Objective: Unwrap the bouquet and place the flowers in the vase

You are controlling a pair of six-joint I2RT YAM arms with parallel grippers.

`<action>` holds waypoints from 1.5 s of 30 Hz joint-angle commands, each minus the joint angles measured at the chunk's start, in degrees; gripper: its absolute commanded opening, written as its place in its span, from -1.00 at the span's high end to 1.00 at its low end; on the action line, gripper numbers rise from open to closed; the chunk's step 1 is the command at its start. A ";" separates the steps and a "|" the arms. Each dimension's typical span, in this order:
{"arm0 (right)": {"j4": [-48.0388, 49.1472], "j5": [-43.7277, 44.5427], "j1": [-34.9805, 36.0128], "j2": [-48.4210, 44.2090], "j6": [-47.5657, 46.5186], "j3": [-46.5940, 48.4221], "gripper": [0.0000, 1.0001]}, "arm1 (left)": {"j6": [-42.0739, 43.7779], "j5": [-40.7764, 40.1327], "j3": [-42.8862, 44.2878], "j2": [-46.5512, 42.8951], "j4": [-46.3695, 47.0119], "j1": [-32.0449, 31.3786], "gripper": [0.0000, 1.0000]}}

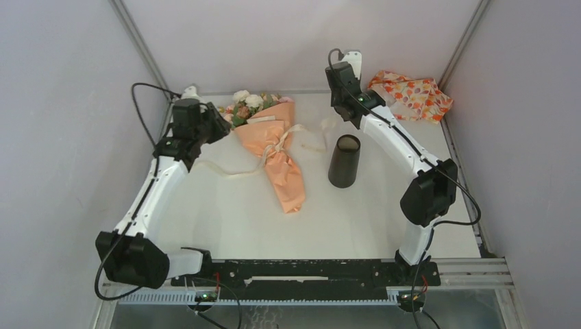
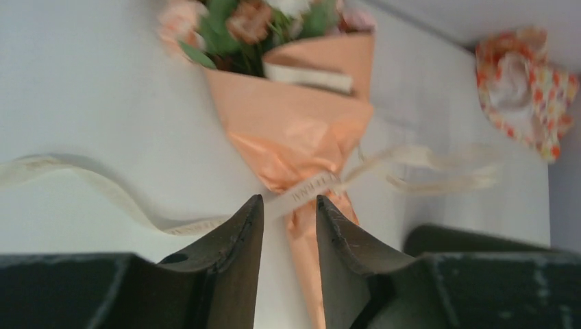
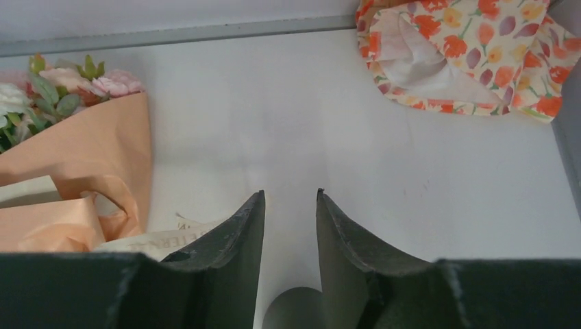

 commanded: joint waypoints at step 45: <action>9.49 -10.34 3.73 -17.98 5.08 -19.24 0.16 | 14.28 -5.75 1.79 24.84 7.98 -22.90 0.58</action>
